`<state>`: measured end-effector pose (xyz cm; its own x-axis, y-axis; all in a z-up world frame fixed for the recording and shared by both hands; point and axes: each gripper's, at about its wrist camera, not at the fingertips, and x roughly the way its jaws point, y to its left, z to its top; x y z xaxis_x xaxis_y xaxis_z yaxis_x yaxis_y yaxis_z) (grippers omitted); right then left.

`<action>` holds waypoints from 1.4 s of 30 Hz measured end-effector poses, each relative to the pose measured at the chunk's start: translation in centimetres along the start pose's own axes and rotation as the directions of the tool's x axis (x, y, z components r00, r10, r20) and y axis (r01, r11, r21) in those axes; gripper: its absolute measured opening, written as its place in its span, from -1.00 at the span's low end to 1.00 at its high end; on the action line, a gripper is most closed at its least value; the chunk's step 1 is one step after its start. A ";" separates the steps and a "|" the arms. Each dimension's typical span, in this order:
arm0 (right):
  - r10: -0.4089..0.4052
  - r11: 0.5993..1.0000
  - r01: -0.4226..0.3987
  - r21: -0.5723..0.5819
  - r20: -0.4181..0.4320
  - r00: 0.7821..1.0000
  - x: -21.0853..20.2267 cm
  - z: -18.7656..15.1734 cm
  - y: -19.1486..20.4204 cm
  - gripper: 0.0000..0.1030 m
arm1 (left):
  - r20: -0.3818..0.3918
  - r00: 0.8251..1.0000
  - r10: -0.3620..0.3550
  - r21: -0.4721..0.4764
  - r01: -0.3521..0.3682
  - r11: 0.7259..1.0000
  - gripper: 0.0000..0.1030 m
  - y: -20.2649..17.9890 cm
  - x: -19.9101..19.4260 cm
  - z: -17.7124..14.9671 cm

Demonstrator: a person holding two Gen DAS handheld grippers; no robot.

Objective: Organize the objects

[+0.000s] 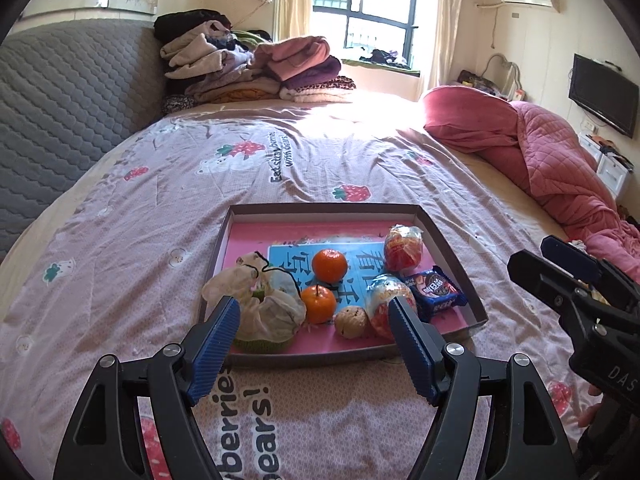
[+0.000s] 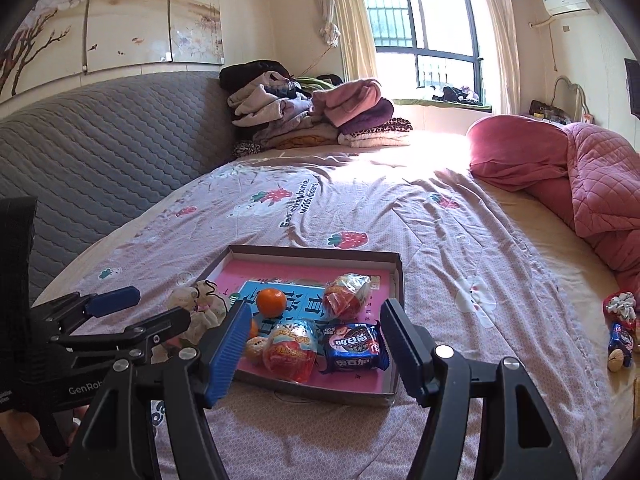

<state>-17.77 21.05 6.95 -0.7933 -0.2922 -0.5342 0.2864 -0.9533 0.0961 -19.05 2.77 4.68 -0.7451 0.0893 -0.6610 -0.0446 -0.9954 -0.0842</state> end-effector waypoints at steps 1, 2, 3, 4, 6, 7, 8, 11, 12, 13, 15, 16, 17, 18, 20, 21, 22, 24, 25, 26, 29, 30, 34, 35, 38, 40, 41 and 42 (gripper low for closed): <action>-0.004 1.000 0.004 0.001 0.005 1.000 -0.3 -0.1 0.1 0.29 | -0.004 1.000 0.004 -0.007 -0.004 1.000 0.51 0.2 -0.2 -0.4; -0.007 1.000 0.007 -0.001 0.010 1.000 -0.5 -0.3 0.2 0.29 | -0.002 1.000 0.009 -0.013 -0.009 1.000 0.51 0.3 -0.3 -0.7; -0.009 1.000 0.009 -0.003 0.013 1.000 -0.8 -0.5 0.4 0.29 | 0.001 1.000 0.014 -0.017 -0.014 1.000 0.51 0.5 -0.5 -1.0; -0.013 1.000 0.013 -0.001 0.014 1.000 -1.0 -0.6 0.4 0.29 | 0.002 1.000 0.019 -0.019 -0.019 1.000 0.51 0.6 -0.7 -1.2; -0.011 1.000 0.011 0.008 0.016 1.000 -1.5 -0.9 0.5 0.29 | -0.005 1.000 0.019 -0.027 -0.019 0.999 0.51 0.9 -0.9 -1.6; -0.012 1.000 0.012 0.013 0.016 1.000 -1.7 -1.0 0.5 0.29 | -0.006 1.000 0.020 -0.030 -0.020 0.999 0.50 1.0 -1.0 -1.8; -0.012 1.000 0.012 0.015 0.018 1.000 -1.9 -1.2 0.5 0.29 | -0.007 1.000 0.024 -0.030 -0.024 0.999 0.50 1.2 -1.1 -1.9; -0.013 1.000 0.013 0.011 0.017 1.000 -2.2 -1.6 0.7 0.29 | -0.013 0.999 0.049 -0.015 -0.049 0.999 0.50 1.4 -1.3 -2.3; -0.013 1.000 0.013 0.008 0.013 1.000 -2.3 -1.8 0.8 0.29 | -0.011 0.998 0.057 -0.010 -0.057 0.998 0.51 1.4 -1.4 -2.5; -0.015 1.000 0.015 0.006 0.009 1.000 -2.3 -2.0 0.8 0.29 | -0.009 0.998 0.061 -0.008 -0.062 0.998 0.50 1.4 -1.5 -2.7; -0.020 1.000 0.020 0.003 0.012 1.000 -2.6 -2.4 0.9 0.29 | -0.012 0.998 0.060 -0.001 -0.060 0.998 0.50 1.4 -1.6 -3.1; -0.023 1.000 0.023 0.002 0.011 1.000 -2.6 -2.6 1.0 0.29 | -0.012 0.998 0.060 0.000 -0.060 0.998 0.50 1.4 -1.7 -3.2; -0.022 1.000 0.022 0.002 0.012 1.000 -2.7 -2.7 1.0 0.29 | -0.013 0.998 0.059 0.002 -0.059 0.998 0.50 1.4 -1.7 -3.4; -0.021 1.000 0.021 0.003 0.013 1.000 -2.8 -2.8 1.0 0.29 | -0.011 0.998 0.057 0.005 -0.056 0.998 0.50 1.4 -1.9 -3.5; -0.020 1.000 0.020 -0.003 0.007 1.000 -2.9 -3.1 1.1 0.29 | -0.003 0.998 0.060 0.013 -0.060 0.998 0.50 1.3 -2.2 -3.8; -0.026 1.000 0.026 -0.005 0.004 1.000 -2.9 -3.2 1.1 0.29 | 0.002 0.998 0.060 0.017 -0.061 0.998 0.50 1.2 -2.3 -3.9; -0.029 1.000 0.029 -0.008 0.003 1.000 -2.9 -3.3 1.2 0.29 | 0.004 0.998 0.060 0.021 -0.060 0.998 0.50 1.2 -2.5 -4.1; -0.032 0.999 0.032 -0.015 0.002 0.999 -2.9 -3.6 1.3 0.29 | 0.002 0.998 0.060 0.018 -0.060 0.998 0.50 1.2 -2.7 -4.3; -0.035 0.999 0.035 -0.016 0.005 0.999 -3.0 -3.7 1.4 0.29 | -0.003 0.998 0.058 0.020 -0.058 0.998 0.50 1.2 -2.7 -4.5; -0.034 0.999 0.035 -0.018 0.004 0.999 -3.0 -3.8 1.5 0.29 | -0.005 0.998 0.063 0.020 -0.063 0.998 0.50 1.2 -2.7 -4.6; -0.033 0.999 0.033 -0.024 -0.001 0.999 -3.0 -4.2 1.8 0.29 | -0.010 0.998 0.064 0.030 -0.064 0.998 0.50 1.2 -2.6 -5.1; -0.037 0.999 0.037 -0.027 0.001 0.999 -3.0 -4.3 2.0 0.29 | -0.013 0.998 0.065 0.031 -0.064 0.997 0.50 1.2 -2.6 -5.3; -0.042 0.999 0.042 -0.028 -0.005 0.999 -2.9 -4.6 2.2 0.29 | -0.015 0.998 0.066 0.030 -0.065 0.997 0.50 1.4 -2.6 -5.8; -0.042 0.999 0.042 -0.027 -0.005 0.999 -2.8 -4.7 2.2 0.29 | -0.017 0.998 0.063 0.027 -0.062 0.998 0.50 1.5 -2.6 -5.8; -0.045 0.999 0.045 -0.027 -0.006 0.999 -2.7 -4.9 2.3 0.29 | -0.015 0.998 0.063 0.014 -0.063 0.998 0.50 1.8 -2.5 -5.9; -0.044 0.999 0.044 -0.025 -0.007 0.999 -2.5 -5.0 2.3 0.29 | -0.015 0.998 0.063 0.007 -0.063 0.998 0.50 2.0 -2.4 -6.0; -0.044 0.999 0.043 -0.023 -0.009 0.999 -2.5 -5.1 2.3 0.29 | -0.012 0.998 0.067 0.003 -0.067 0.998 0.50 2.1 -2.4 -6.0; -0.043 0.999 0.043 -0.022 -0.012 0.999 -2.4 -5.2 2.3 0.29 | -0.005 0.998 0.066 0.000 -0.066 0.998 0.50 2.1 -2.5 -6.1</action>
<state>-12.43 19.95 4.10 -0.7985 -0.2502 -0.5475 0.2640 -0.9629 0.0550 -13.26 0.63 1.61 -0.7432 0.0234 -0.6687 0.0045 -0.9992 -0.0401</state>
